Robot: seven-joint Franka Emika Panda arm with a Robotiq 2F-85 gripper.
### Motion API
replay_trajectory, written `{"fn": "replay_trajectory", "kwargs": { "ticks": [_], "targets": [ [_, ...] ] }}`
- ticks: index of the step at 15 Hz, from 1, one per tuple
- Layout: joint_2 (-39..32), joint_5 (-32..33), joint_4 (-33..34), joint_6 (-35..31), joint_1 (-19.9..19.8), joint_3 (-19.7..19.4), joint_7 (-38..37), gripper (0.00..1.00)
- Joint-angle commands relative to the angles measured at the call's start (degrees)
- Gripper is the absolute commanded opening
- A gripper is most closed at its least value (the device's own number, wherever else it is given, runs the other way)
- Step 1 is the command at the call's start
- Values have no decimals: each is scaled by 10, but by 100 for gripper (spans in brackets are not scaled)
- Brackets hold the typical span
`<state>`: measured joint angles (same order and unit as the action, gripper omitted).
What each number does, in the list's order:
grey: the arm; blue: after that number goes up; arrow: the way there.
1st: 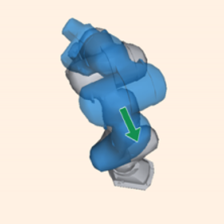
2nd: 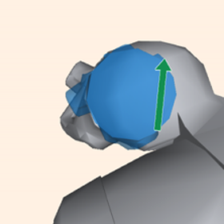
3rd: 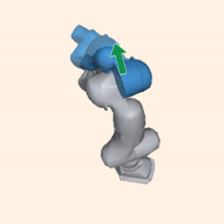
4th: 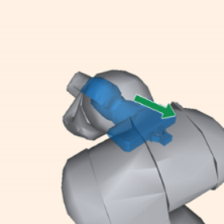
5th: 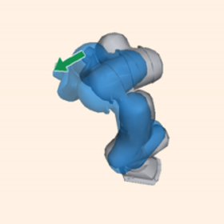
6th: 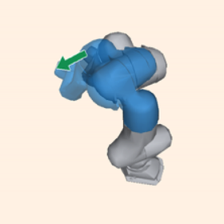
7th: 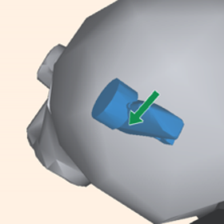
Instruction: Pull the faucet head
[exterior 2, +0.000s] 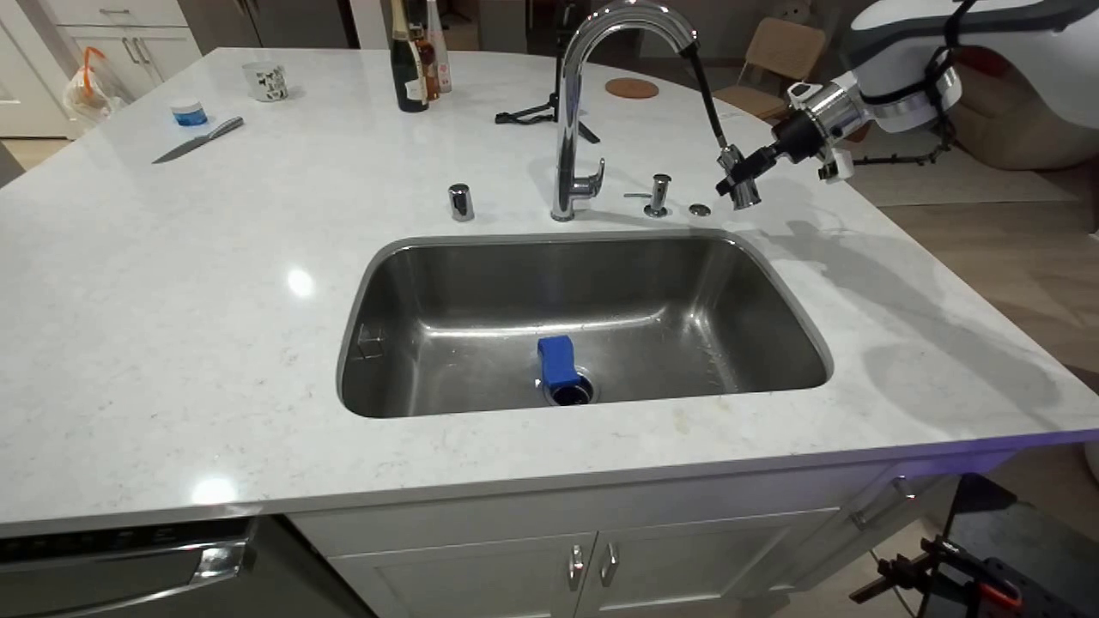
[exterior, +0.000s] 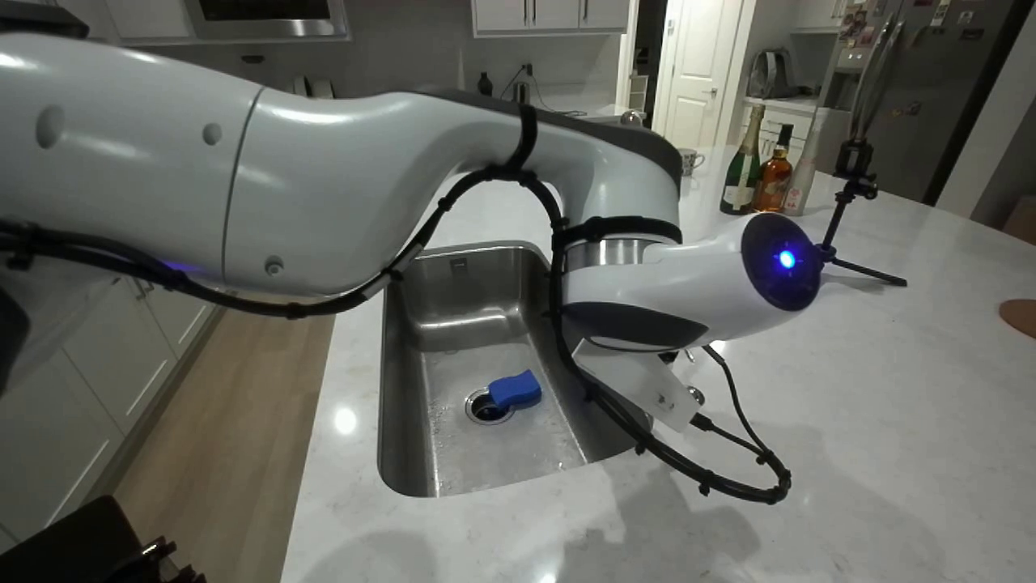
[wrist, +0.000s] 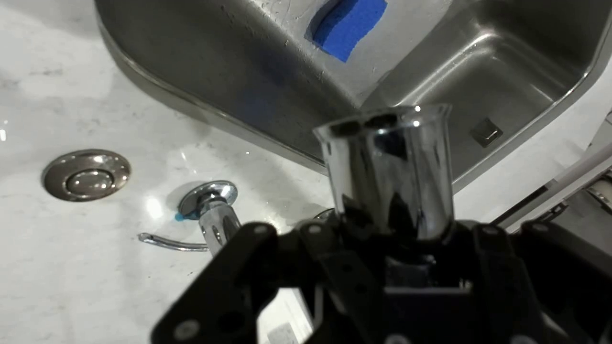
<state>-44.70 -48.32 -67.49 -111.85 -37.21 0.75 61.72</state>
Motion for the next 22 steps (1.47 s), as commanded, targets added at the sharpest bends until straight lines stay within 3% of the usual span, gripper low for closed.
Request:
{"fn": "replay_trajectory", "kwargs": {
  "ticks": [1, 3, 7, 9, 22],
  "targets": [
    [0, 0, 0, 0, 0, 0, 0, 51],
    [14, 7, -13, 6, 6, 0, 6, 59],
    [46, 24, -43, 22, 20, 1, 16, 90],
    [60, 36, -53, 35, 28, 0, 18, 100],
    [237, 199, -174, 124, 58, -15, -33, 100]
  ]
}}
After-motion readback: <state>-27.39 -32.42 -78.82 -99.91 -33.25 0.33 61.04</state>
